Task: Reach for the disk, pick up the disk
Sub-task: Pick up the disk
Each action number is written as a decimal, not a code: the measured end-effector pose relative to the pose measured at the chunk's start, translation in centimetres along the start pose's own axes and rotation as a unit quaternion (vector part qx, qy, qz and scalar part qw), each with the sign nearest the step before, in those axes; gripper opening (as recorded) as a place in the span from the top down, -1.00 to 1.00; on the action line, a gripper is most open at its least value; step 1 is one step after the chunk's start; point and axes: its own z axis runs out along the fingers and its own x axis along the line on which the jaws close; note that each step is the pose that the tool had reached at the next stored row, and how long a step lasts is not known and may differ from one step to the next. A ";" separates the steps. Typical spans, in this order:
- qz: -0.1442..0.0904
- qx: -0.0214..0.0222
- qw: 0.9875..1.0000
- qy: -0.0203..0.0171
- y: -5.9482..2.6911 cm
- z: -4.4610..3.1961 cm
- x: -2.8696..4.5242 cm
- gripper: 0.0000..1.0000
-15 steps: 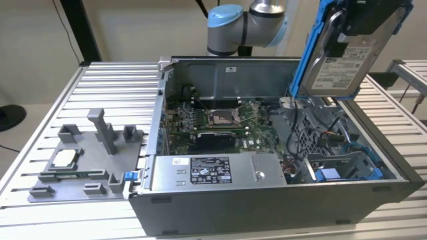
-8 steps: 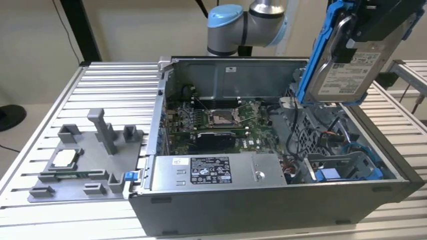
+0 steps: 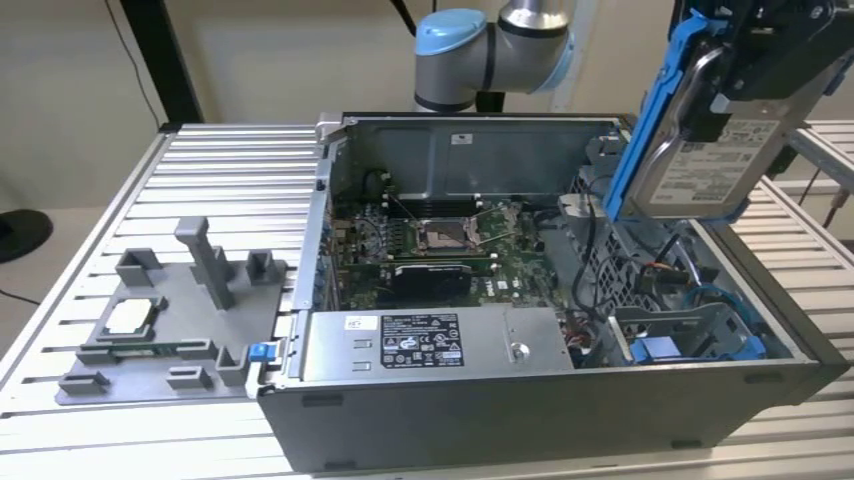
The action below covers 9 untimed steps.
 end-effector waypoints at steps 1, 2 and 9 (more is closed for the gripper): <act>0.000 0.000 1.000 0.000 -0.12 0.06 0.10 1.00; 0.000 0.000 1.000 0.000 -0.21 0.12 0.20 1.00; 0.000 0.000 1.000 0.000 -0.85 0.62 1.07 1.00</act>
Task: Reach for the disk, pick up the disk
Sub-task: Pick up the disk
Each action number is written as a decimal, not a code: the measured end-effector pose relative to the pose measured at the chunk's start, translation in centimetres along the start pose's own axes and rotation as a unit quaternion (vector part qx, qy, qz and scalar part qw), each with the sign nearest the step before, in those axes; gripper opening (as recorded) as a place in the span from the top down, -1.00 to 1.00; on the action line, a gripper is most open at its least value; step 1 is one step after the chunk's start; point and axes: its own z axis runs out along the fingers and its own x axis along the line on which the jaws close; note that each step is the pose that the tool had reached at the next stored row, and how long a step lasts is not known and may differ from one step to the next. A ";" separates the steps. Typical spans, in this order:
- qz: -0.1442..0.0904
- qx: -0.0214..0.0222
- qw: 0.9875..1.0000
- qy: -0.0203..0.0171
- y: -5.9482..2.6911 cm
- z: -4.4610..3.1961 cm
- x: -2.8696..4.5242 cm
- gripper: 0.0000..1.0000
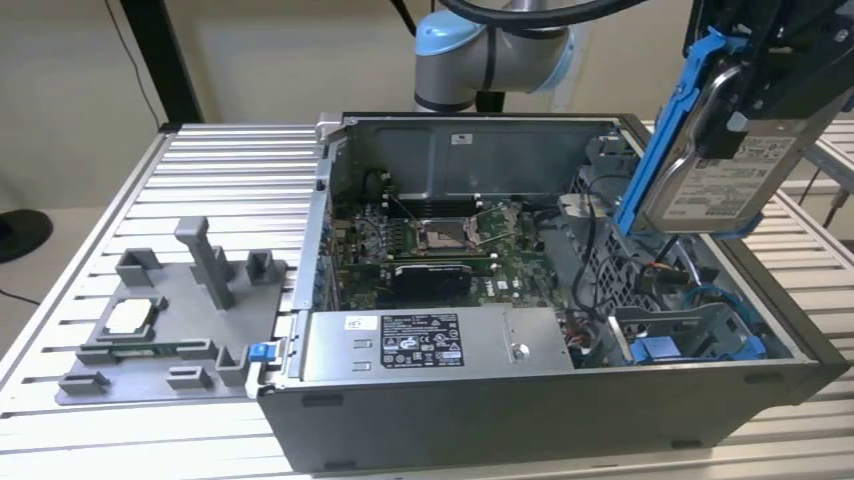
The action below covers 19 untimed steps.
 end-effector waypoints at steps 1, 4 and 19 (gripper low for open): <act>0.000 0.000 1.000 0.000 -0.12 0.06 0.17 1.00; 0.000 0.000 1.000 0.000 -0.52 0.22 0.70 1.00; 0.000 0.000 1.000 0.000 -1.08 0.42 1.14 1.00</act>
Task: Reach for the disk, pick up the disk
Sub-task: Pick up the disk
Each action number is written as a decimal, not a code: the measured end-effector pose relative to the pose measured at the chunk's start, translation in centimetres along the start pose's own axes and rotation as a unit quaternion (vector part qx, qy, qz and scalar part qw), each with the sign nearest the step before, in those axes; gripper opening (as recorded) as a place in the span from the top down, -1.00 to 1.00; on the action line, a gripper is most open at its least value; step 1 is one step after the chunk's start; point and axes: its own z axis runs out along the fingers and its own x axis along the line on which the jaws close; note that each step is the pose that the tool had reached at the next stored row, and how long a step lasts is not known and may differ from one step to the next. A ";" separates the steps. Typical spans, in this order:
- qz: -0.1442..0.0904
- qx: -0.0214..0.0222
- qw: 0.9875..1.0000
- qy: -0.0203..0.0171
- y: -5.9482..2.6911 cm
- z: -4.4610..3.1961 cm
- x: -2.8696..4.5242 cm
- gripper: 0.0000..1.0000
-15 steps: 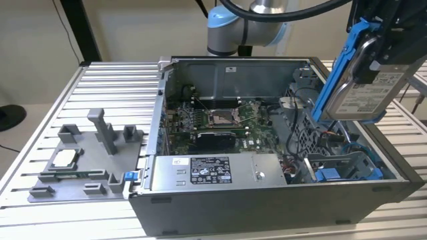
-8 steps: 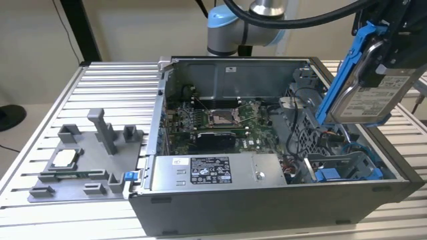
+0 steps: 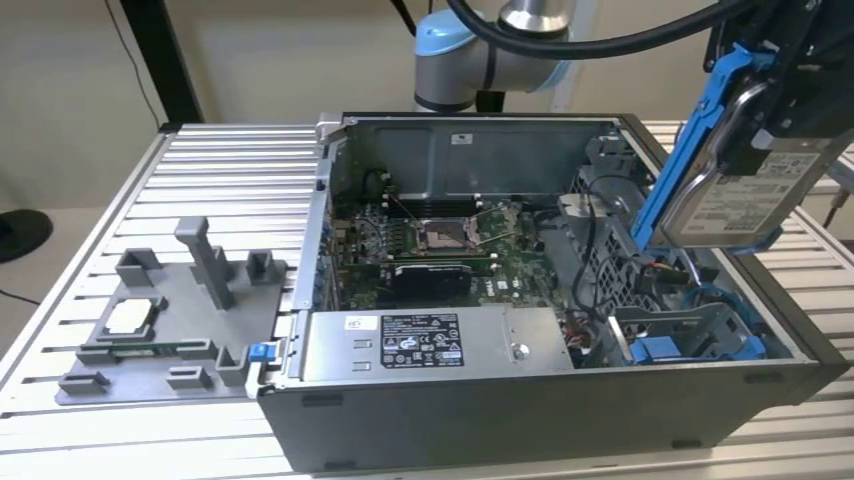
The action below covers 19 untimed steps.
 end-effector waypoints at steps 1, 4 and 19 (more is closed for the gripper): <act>0.000 0.000 1.000 0.000 0.00 0.02 0.00 1.00; 0.000 0.000 1.000 0.000 -0.01 0.08 0.06 1.00; 0.000 0.000 1.000 0.000 -0.13 0.48 1.70 1.00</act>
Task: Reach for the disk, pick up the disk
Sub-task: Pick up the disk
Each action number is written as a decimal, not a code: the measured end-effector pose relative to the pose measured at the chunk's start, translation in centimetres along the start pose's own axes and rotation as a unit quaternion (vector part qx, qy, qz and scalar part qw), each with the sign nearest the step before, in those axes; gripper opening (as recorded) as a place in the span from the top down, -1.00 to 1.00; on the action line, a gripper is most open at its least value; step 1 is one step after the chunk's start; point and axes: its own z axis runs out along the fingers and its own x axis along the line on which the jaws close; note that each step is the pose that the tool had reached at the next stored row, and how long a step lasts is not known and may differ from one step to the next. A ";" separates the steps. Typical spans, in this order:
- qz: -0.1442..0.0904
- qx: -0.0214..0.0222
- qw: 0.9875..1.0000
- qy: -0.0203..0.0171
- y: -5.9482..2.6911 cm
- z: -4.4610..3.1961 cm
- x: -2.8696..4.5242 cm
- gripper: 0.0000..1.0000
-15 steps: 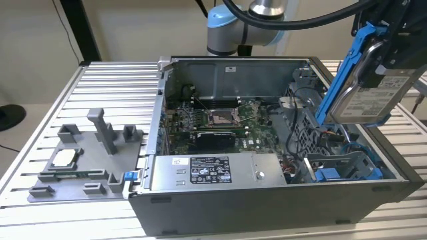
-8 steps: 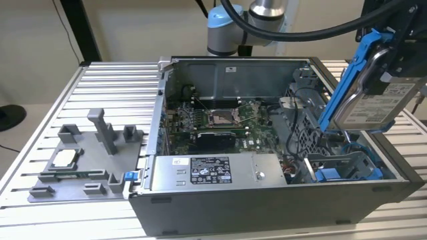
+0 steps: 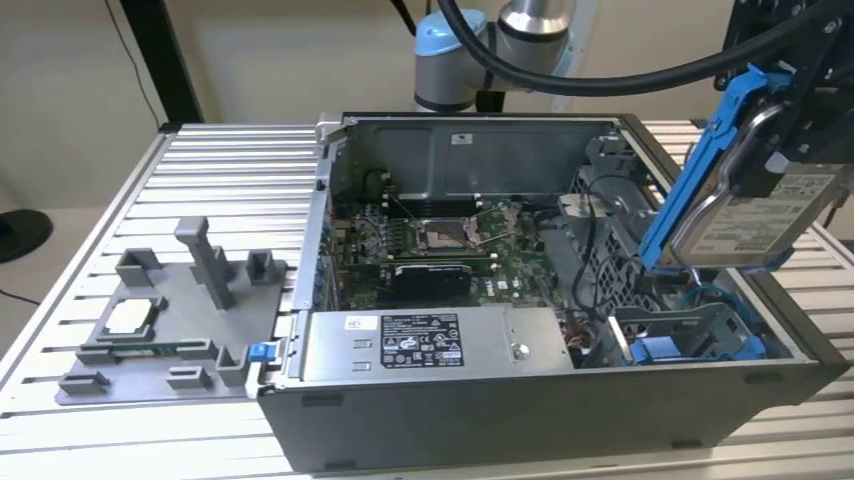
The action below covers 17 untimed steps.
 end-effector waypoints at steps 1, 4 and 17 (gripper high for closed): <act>0.000 0.000 1.000 0.000 0.02 0.02 0.07 1.00; 0.000 0.000 1.000 0.000 0.05 0.08 0.32 1.00; 0.000 0.000 1.000 0.000 -0.52 0.27 0.69 1.00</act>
